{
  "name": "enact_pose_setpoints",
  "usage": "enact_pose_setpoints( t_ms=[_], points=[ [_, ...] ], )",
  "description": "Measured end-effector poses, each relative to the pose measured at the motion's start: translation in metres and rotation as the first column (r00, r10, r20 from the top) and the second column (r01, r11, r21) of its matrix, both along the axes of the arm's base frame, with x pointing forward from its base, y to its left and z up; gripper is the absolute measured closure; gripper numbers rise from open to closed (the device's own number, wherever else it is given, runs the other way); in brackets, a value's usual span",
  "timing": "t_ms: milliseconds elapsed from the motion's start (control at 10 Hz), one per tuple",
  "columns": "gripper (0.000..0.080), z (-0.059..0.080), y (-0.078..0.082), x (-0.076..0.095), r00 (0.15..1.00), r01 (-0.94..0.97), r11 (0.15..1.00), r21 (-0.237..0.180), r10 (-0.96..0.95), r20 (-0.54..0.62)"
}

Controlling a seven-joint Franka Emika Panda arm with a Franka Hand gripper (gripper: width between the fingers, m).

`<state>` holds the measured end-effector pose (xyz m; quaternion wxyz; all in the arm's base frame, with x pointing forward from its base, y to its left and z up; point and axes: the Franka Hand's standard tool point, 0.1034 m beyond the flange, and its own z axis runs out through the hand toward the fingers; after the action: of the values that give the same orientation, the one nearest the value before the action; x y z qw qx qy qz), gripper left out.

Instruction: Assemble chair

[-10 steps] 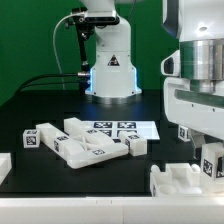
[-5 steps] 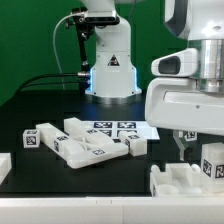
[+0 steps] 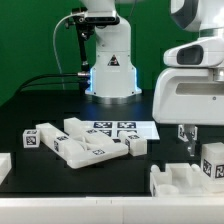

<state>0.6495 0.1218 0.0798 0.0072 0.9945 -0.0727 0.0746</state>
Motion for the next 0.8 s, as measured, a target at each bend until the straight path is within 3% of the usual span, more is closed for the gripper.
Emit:
enact_pose_setpoints(
  t_ms=[100,200,300,400,600,800],
  points=[
    [0.0270,0.0000,0.0003,0.0000,1.000,0.016,1.000,0.002,-0.016,0.000],
    [0.0270,-0.0001,0.0004,-0.0001,0.999,0.044,0.999,0.008,-0.044,0.001],
    [0.0454,-0.0004,0.0005,-0.0002,0.992,0.126,0.992,0.021,-0.126,0.001],
    [0.0513,-0.0004,-0.0003,-0.0001,0.984,0.180,0.983,0.029,-0.180,0.001],
    [0.0513,-0.0004,-0.0015,-0.0002,0.875,0.483,0.873,0.075,-0.484,-0.006],
    [0.0513,-0.0021,-0.0021,-0.0012,0.678,0.732,0.668,0.136,-0.734,-0.044]
  ],
)
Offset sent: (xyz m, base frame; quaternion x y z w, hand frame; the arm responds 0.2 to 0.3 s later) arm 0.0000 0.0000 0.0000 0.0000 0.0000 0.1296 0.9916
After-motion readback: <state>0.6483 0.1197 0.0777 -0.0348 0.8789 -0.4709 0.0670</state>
